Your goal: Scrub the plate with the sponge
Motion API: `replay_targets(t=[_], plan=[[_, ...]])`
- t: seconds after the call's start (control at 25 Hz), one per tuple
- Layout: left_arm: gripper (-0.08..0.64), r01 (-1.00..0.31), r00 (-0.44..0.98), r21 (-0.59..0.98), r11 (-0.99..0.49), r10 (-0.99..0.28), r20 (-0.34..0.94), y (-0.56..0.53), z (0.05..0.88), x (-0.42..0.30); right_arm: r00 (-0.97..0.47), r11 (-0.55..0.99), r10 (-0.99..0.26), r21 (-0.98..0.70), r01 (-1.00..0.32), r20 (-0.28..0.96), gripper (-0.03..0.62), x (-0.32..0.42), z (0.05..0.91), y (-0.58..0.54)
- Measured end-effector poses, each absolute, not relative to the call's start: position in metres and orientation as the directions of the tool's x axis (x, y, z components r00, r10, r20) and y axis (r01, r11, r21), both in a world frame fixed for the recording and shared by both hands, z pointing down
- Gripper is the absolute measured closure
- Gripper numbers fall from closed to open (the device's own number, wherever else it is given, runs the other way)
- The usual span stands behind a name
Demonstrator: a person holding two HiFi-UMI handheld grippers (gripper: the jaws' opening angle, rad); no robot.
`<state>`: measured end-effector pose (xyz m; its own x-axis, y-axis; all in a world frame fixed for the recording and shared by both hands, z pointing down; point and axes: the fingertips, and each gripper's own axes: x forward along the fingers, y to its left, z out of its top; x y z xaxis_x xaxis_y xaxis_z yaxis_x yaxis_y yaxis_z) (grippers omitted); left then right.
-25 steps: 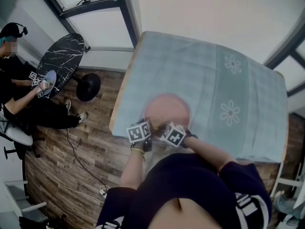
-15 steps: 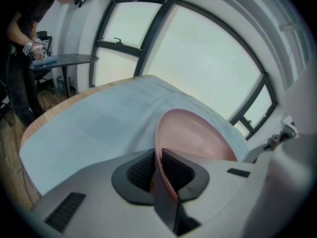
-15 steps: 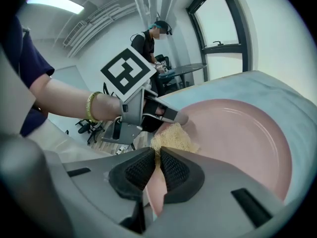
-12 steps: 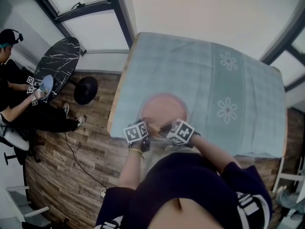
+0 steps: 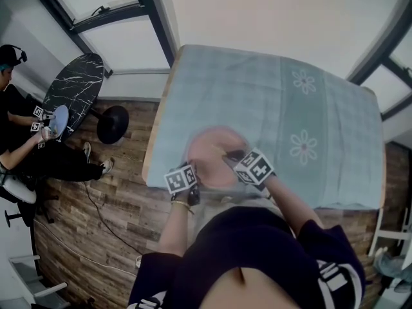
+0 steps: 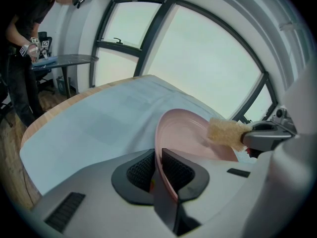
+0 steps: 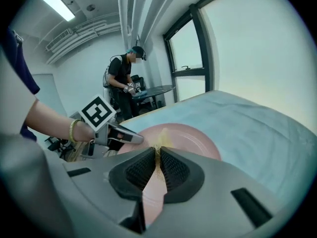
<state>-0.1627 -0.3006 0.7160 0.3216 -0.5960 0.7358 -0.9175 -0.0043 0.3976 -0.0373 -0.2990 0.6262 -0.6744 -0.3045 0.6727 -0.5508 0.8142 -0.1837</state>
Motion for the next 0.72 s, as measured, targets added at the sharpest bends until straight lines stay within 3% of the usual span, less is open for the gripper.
replay_targets(t=[0.28, 0.48, 0.72], plan=[[0.508, -0.918, 0.320, 0.396, -0.005, -0.597, 0.736, -0.300, 0.717, -0.163, -0.507, 0.758, -0.450, 0.014, -0.653, 0.736, 0.555, -0.007, 0.638, -0.337], [0.509, -0.918, 0.322, 0.397, -0.007, -0.597, 0.735, -0.299, 0.717, -0.161, -0.426, 0.786, -0.439, 0.109, -0.608, 0.791, 0.555, 0.003, 0.665, -0.338], [0.509, -0.918, 0.320, 0.396, -0.005, -0.597, 0.735, -0.301, 0.716, -0.162, -0.376, 0.809, -0.385, 0.111, -0.578, 0.843, 0.554, 0.003, 0.685, -0.323]])
